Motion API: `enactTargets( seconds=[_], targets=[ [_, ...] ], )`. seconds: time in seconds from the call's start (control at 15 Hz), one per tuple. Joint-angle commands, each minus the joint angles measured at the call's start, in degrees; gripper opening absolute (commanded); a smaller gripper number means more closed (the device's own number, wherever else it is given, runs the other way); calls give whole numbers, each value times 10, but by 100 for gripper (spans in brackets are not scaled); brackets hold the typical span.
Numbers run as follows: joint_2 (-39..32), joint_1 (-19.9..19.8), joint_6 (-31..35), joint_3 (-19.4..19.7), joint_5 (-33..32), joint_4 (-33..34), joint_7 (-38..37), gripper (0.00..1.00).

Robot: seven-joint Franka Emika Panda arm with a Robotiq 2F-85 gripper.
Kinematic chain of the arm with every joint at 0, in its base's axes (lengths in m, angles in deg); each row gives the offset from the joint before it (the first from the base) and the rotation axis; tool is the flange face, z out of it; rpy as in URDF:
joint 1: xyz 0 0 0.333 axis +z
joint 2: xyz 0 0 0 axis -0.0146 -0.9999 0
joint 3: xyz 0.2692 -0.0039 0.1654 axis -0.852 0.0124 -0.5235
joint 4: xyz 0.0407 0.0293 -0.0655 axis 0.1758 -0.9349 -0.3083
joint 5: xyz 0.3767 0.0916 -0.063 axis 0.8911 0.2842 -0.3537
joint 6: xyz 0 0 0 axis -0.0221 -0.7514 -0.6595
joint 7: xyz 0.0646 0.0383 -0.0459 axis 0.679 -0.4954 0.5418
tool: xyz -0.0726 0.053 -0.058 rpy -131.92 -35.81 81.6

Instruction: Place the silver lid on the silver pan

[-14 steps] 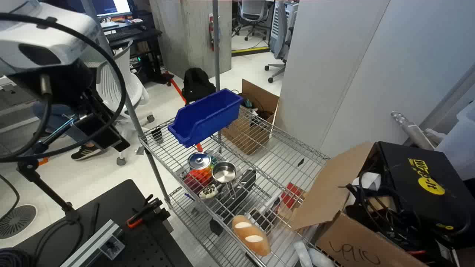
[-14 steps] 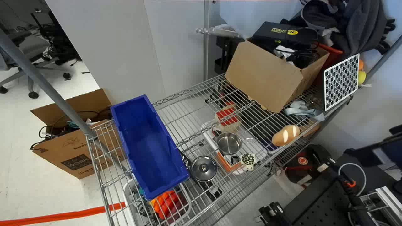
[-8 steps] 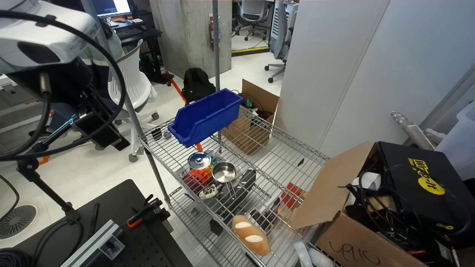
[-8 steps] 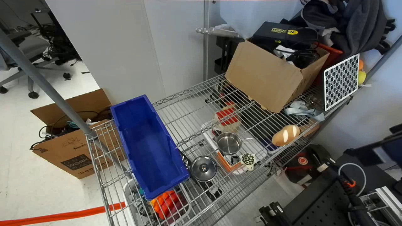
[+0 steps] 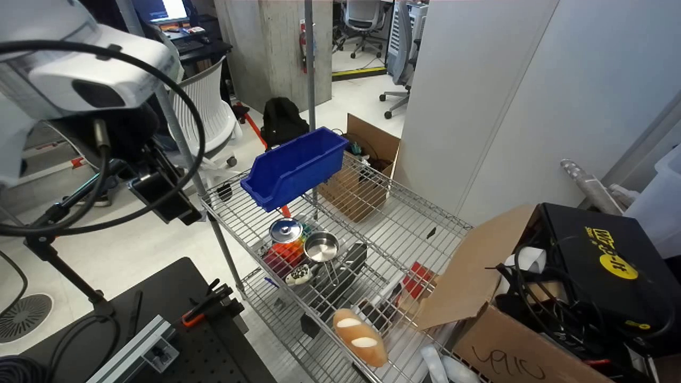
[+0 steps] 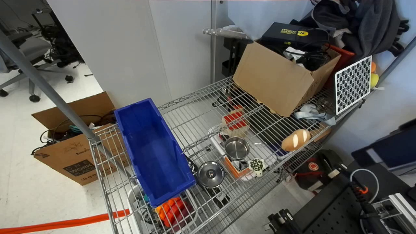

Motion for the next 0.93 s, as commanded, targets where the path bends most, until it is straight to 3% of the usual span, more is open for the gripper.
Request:
enactTargets(
  seconds=[0.0, 0.27, 0.53, 0.73, 0.87],
  targets=[
    [-140, -29, 41, -1, -17, 63, -6, 100],
    [-278, -39, 105, -8, -22, 117, -40, 100],
    [-427, -43, 172, -13, -86, 182, -128, 100],
    [-540, -22, 198, 13, -141, 245, -194, 100],
    [-607, 1, 219, 37, -144, 286, -214, 100]
  ],
)
